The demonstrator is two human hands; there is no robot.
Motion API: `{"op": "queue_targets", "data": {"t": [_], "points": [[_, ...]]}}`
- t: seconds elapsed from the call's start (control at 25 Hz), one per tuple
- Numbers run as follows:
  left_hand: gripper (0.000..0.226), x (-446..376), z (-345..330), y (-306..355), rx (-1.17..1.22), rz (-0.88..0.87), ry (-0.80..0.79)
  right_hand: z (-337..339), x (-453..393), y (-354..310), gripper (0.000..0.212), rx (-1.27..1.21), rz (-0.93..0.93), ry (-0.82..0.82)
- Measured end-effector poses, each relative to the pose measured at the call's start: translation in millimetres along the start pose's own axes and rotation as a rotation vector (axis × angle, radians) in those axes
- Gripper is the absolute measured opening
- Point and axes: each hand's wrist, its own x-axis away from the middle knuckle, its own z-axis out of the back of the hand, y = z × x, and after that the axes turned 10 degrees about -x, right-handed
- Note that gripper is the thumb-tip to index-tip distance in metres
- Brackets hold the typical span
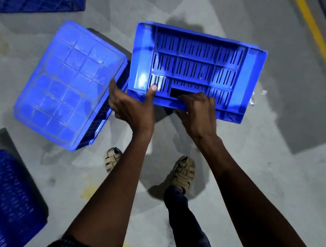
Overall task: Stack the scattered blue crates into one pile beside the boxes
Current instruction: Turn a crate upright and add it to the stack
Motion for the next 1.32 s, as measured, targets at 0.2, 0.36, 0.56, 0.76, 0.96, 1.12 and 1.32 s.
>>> {"op": "queue_targets", "data": {"t": [0.2, 0.36, 0.56, 0.76, 0.96, 1.12, 1.32], "points": [[0.088, -17.2, -2.2, 14.6, 0.334, 0.022, -0.073, 15.6, -14.9, -15.9, 0.048, -0.099, -0.098, 0.042], [0.078, -26.1, -4.7, 17.4, 0.342, -0.058, -0.121, 17.9, -16.8, -24.9, 0.047, -0.163, -0.135, 0.024], [0.085, -19.9, -6.7, -16.8, 0.241, -0.069, -0.225, 42.4, -22.0, -28.1, 0.037, -0.349, -0.238, 0.155], [0.088, -13.9, -8.1, -76.9, 0.041, 0.048, -0.266, 74.8, -1.6, -26.3, 0.035, -0.426, -0.511, 0.355], [0.095, -13.6, 1.1, -115.4, -0.160, 0.214, -0.188, 76.9, 44.6, -12.8, 0.037, -0.455, -0.492, 0.331], [0.107, -39.7, 24.4, -156.0, -0.376, 0.593, 0.056, 75.0, 81.1, -1.5, 0.045, -0.537, -0.476, 0.307], [0.115, -59.1, 51.8, -225.1, -0.293, 0.748, -0.078, 70.8, 97.6, 3.9, 0.059, -0.761, -0.560, 0.345]]}}
